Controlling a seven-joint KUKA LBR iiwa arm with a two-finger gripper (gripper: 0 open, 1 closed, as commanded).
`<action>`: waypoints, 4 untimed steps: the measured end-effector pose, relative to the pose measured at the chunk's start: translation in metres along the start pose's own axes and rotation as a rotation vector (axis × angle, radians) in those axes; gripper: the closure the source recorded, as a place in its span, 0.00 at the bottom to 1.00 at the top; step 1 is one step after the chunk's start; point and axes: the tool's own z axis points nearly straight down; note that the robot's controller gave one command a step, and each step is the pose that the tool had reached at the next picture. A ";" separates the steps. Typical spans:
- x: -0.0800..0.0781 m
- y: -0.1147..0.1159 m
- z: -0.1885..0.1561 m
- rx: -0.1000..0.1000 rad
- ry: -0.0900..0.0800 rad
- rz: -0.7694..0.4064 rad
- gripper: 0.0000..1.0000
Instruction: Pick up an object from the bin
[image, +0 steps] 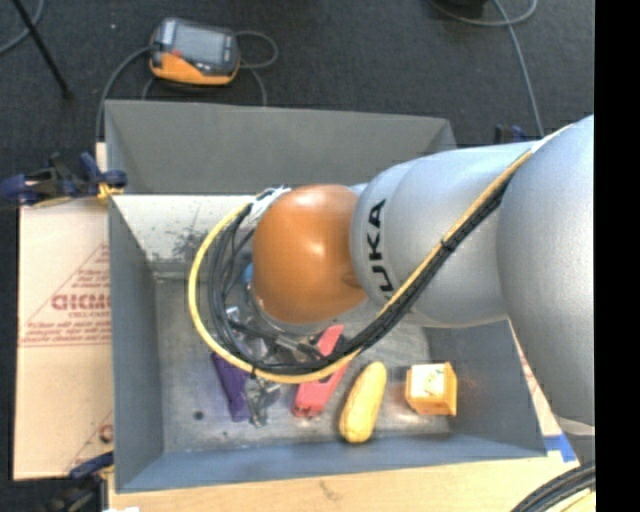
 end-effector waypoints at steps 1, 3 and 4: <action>0.011 -0.007 0.060 -0.006 -0.001 0.129 1.00; -0.003 0.012 0.062 -0.004 0.023 0.078 1.00; 0.005 0.024 0.052 -0.003 0.006 0.069 1.00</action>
Offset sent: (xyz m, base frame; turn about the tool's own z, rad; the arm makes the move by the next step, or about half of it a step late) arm 0.0104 -0.0242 0.1708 -0.4573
